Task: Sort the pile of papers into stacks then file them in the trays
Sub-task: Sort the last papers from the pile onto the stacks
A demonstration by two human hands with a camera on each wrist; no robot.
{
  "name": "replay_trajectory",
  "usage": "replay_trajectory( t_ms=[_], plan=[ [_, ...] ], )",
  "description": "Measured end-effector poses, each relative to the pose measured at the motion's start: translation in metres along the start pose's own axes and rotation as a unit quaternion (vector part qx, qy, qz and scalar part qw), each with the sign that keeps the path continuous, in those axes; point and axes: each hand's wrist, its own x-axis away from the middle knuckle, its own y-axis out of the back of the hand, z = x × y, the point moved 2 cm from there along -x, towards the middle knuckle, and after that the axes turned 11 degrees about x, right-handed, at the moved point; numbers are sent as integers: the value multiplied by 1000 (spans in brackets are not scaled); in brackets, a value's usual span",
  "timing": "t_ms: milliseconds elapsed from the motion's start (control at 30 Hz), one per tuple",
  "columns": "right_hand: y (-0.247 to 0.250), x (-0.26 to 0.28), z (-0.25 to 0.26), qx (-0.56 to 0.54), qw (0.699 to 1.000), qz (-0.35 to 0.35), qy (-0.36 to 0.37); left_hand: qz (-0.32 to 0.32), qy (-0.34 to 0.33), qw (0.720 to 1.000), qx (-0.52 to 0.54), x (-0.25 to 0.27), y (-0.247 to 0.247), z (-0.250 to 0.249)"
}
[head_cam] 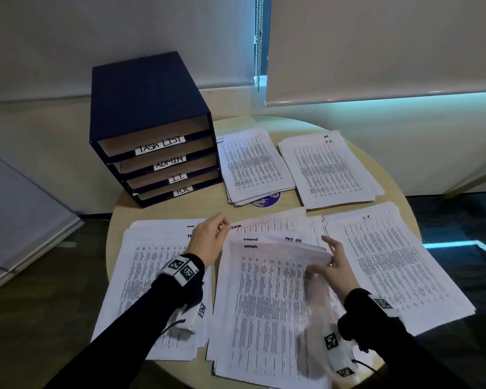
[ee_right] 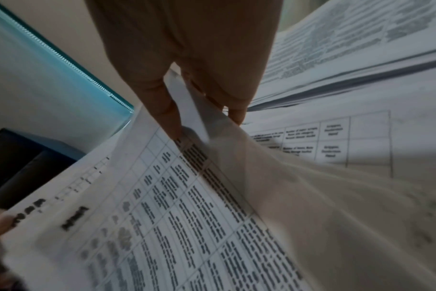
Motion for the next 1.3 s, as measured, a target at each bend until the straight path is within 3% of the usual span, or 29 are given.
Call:
replay_trajectory(
  t_ms=[67,133,233,367,500,600,733,833,967,1067,1167,1300],
  plan=[
    [0,0,-5,-11,1000,16,-11,33,100,990,95,-4,-1,0],
    [-1,-1,-9,20,999,44,-3,78,148,978,123,-7,-1,-2],
    [-1,4,-8,16,998,68,-5,88,79,993,24,-15,7,-15],
    [7,4,-5,-43,996,76,-21,-38,-93,994,-29,-26,34,-47],
    [20,0,3,-110,991,60,-40,-183,-219,957,-44,-45,77,-73],
    [26,-2,8,-141,988,50,-44,-307,-228,924,-3,-60,120,-88],
    [31,-3,10,-161,985,29,-59,-399,-144,896,134,-72,157,-83],
    [33,-4,9,-169,983,23,-65,-321,-60,920,215,-77,147,-59],
    [32,-7,12,-165,984,26,-66,-116,94,968,200,-61,88,-24],
    [26,-12,13,-87,994,6,-70,15,206,963,176,-32,30,8],
    [11,-15,15,3,998,22,-63,72,235,958,146,-9,-11,32],
    [-11,-30,-6,114,990,31,-83,90,235,958,135,3,-32,38]
  ],
)
